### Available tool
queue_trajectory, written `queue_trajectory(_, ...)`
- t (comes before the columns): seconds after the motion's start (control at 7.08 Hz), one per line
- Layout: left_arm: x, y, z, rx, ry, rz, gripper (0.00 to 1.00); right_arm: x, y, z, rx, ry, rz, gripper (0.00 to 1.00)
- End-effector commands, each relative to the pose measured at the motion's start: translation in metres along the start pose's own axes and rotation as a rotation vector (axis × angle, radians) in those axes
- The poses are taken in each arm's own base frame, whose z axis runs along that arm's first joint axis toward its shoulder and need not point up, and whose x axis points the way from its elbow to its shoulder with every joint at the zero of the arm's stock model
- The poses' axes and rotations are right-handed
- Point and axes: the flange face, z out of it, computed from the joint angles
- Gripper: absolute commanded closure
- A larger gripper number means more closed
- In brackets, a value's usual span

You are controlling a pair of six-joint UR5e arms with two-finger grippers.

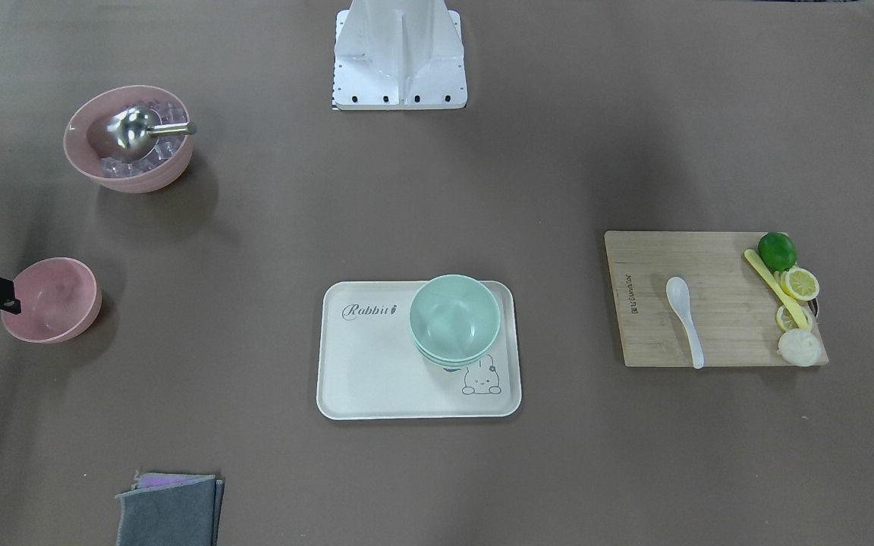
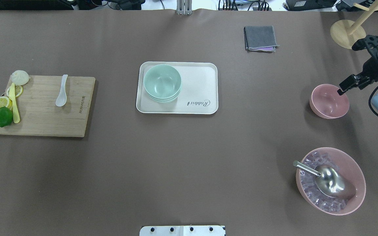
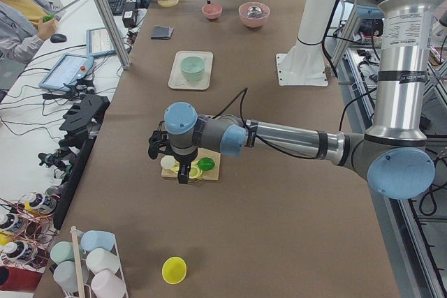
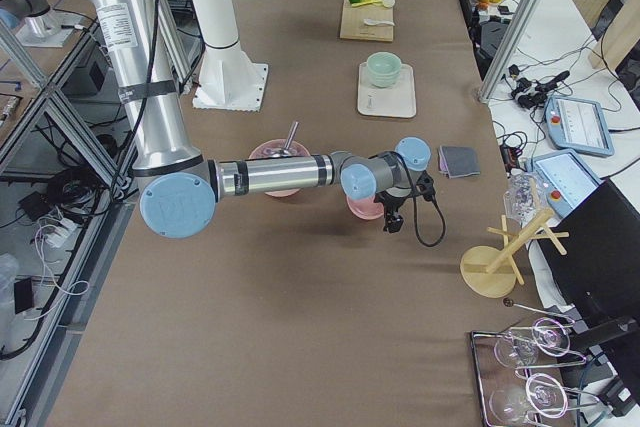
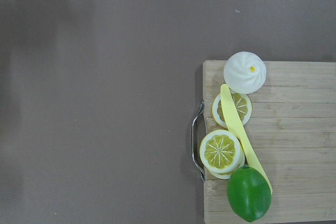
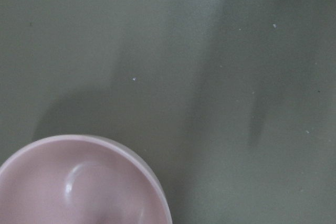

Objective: Stack pink bowl on green and place spoon
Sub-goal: 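Lower the right gripper onto the pink bowl rim and grasp it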

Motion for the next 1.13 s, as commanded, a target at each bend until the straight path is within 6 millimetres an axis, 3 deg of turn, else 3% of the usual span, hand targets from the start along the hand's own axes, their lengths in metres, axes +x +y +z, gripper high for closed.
queue_trajectory(0.0, 0.000, 0.000, 0.000, 0.004, 0.002, 0.001, 0.02, 0.002, 0.000, 0.018, 0.033, -0.022, 0.093, 0.27)
queue_trajectory(0.14, 0.000, 0.000, 0.000, 0.004, 0.002, -0.003, 0.02, -0.007, 0.000, 0.013, 0.044, -0.030, 0.110, 0.98)
queue_trajectory(0.28, 0.001, -0.001, 0.000, 0.006, 0.003, -0.038, 0.02, -0.009, 0.005, 0.016, 0.039, -0.031, 0.106, 1.00)
queue_trajectory(0.57, 0.017, -0.005, 0.010, -0.003, 0.010, -0.077, 0.02, -0.034, -0.001, -0.005, 0.072, -0.057, 0.106, 1.00)
queue_trajectory(0.71, 0.037, -0.011, 0.020, -0.022, 0.016, -0.110, 0.02, -0.040, -0.006, -0.010, 0.079, -0.064, 0.109, 1.00)
queue_trajectory(0.85, 0.072, -0.033, 0.021, -0.012, 0.024, -0.142, 0.05, -0.056, -0.015, -0.017, 0.069, -0.116, 0.142, 1.00)
queue_trajectory(0.99, 0.114, -0.045, 0.042, -0.043, 0.033, -0.143, 0.06, -0.095, -0.036, -0.045, 0.088, -0.188, 0.214, 1.00)
